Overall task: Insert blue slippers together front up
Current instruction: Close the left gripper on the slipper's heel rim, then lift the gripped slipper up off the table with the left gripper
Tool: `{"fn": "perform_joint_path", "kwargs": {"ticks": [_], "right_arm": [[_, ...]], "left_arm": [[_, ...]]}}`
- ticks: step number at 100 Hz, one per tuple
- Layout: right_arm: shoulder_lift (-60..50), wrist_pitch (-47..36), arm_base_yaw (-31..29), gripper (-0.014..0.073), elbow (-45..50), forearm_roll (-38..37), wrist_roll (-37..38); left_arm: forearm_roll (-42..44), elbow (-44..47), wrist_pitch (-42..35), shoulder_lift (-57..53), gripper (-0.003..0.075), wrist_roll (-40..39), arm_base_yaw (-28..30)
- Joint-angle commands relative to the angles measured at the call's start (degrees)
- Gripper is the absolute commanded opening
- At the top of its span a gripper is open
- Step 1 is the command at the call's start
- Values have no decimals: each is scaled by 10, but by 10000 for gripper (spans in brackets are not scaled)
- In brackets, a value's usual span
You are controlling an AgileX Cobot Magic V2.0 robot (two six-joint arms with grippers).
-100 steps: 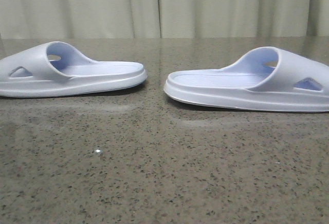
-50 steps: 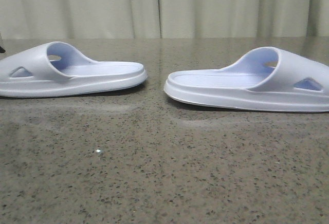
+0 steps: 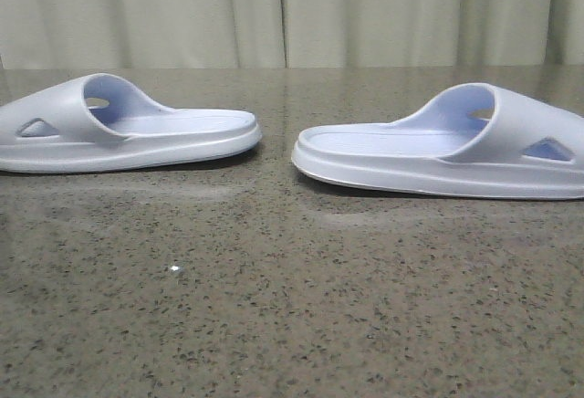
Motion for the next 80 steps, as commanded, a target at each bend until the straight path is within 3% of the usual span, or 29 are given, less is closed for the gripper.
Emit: {"fn": "perform_joint_path", "kwargs": {"ticks": [1, 33, 80], "right_arm": [[9, -45, -4, 519, -21, -5, 1], [9, -45, -4, 519, -21, -5, 1], [9, -45, -4, 519, -21, -5, 1]], "left_arm": [[-6, -8, 15, -8, 171, 11, 1], [-7, -8, 11, -8, 20, 29, 1], [-13, -8, 6, -50, 19, 75, 1]]}}
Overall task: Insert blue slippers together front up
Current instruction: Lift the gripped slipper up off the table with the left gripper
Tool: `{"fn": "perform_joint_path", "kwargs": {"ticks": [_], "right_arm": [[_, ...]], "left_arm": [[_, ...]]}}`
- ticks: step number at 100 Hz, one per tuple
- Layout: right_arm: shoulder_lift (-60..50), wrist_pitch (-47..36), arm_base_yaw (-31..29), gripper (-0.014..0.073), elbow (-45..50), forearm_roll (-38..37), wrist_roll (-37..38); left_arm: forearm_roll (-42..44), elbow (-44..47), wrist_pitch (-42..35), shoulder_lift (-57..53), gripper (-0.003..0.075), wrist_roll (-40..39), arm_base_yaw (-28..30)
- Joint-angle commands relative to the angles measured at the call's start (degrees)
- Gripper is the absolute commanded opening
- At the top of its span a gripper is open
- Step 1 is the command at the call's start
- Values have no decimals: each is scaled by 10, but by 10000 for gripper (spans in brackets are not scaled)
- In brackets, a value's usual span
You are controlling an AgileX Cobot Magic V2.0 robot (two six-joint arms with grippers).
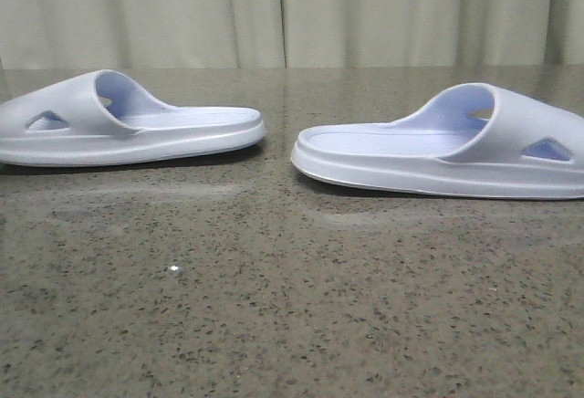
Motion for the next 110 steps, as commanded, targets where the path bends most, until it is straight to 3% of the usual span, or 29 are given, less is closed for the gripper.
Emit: {"fn": "perform_joint_path", "kwargs": {"ticks": [1, 44, 77, 110], "right_arm": [[9, -45, -4, 519, -21, -5, 1], [9, -45, -4, 519, -21, 2, 1], [17, -22, -4, 518, -19, 49, 4], [88, -30, -4, 518, -13, 85, 127]], "left_arm": [[-7, -10, -4, -37, 19, 7, 1], [-46, -10, 41, -172, 19, 22, 1], [-76, -10, 50, -234, 19, 22, 1], [-76, -10, 51, -242, 19, 25, 1]]}}
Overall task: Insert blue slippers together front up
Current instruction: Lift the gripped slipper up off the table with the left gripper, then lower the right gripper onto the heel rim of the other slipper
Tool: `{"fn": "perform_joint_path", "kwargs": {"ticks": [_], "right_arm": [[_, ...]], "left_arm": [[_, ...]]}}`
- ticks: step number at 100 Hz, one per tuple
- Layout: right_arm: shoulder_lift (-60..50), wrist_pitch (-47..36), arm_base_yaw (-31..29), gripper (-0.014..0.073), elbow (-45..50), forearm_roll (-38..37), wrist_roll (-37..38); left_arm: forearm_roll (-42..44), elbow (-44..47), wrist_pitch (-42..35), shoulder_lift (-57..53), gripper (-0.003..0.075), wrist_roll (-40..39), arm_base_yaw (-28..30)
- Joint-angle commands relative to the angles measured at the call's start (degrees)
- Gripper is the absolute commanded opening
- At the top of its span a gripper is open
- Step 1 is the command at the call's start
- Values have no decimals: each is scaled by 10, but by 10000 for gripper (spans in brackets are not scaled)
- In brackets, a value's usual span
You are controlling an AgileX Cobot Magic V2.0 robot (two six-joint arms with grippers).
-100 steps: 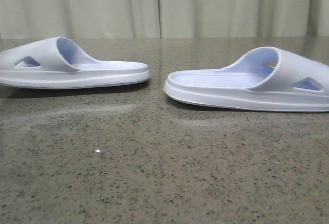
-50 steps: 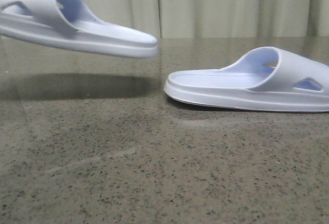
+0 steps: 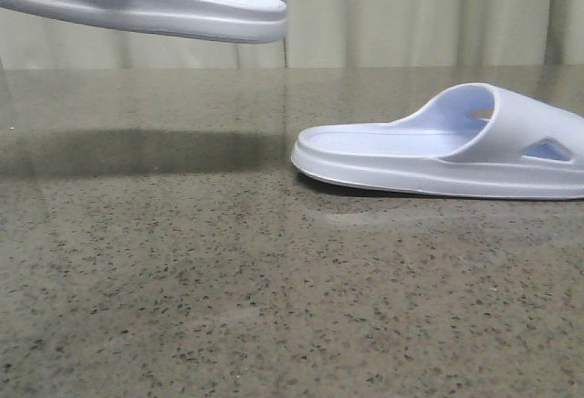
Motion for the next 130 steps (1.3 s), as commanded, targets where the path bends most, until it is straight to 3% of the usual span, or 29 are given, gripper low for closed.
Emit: {"fn": "perform_joint_path", "kwargs": {"ticks": [1, 130], "right_arm": [[22, -55, -4, 518, -14, 1, 44], [266, -94, -4, 475, -14, 83, 67]], "left_arm": [[-25, -15, -9, -9, 19, 3, 1], [-25, -15, -16, -9, 19, 5, 1]]}}
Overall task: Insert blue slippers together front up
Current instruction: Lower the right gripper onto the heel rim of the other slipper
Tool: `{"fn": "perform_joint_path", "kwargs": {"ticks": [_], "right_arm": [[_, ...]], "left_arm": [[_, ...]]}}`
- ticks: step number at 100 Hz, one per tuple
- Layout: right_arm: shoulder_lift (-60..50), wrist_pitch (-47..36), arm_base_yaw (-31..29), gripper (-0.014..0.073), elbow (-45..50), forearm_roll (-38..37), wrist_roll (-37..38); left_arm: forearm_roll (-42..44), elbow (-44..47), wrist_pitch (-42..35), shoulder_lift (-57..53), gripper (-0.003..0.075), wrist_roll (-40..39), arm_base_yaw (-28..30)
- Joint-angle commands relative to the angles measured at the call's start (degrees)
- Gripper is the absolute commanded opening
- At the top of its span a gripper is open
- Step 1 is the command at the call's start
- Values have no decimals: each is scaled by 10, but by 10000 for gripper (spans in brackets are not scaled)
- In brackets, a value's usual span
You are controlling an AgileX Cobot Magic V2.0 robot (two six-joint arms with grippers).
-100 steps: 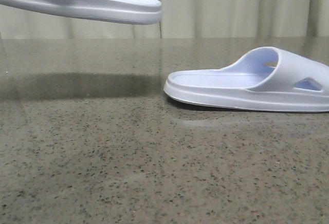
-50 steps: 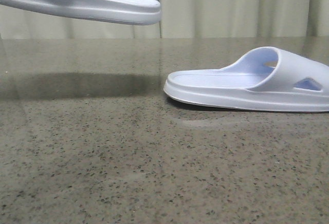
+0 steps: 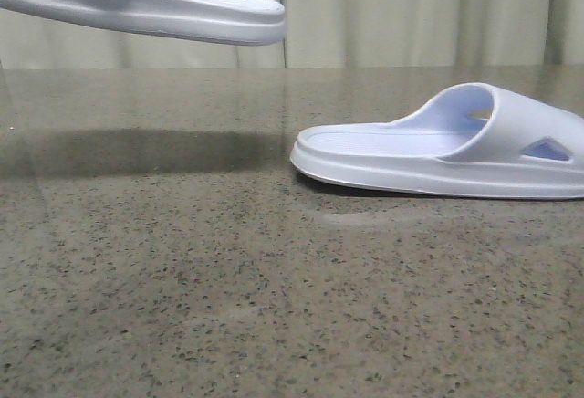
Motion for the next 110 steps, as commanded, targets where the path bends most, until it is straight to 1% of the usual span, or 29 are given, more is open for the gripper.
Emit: {"fn": "perform_joint_path", "kwargs": {"ticks": [1, 24, 50, 77, 110], "right_arm": [[2, -38, -4, 475, -14, 6, -2], [9, -63, -4, 475, -7, 21, -2], [11, -66, -4, 475, -7, 33, -2], [36, -68, -4, 475, -7, 64, -2], [49, -82, -4, 475, -7, 69, -2]], "left_arm": [[-25, -15, -14, -9, 19, 1, 1], [-25, -15, -14, -9, 19, 1, 1], [-25, -15, -14, -9, 19, 1, 1], [-25, -15, -13, -9, 19, 1, 1], [-25, -15, -13, -9, 19, 1, 1]]}}
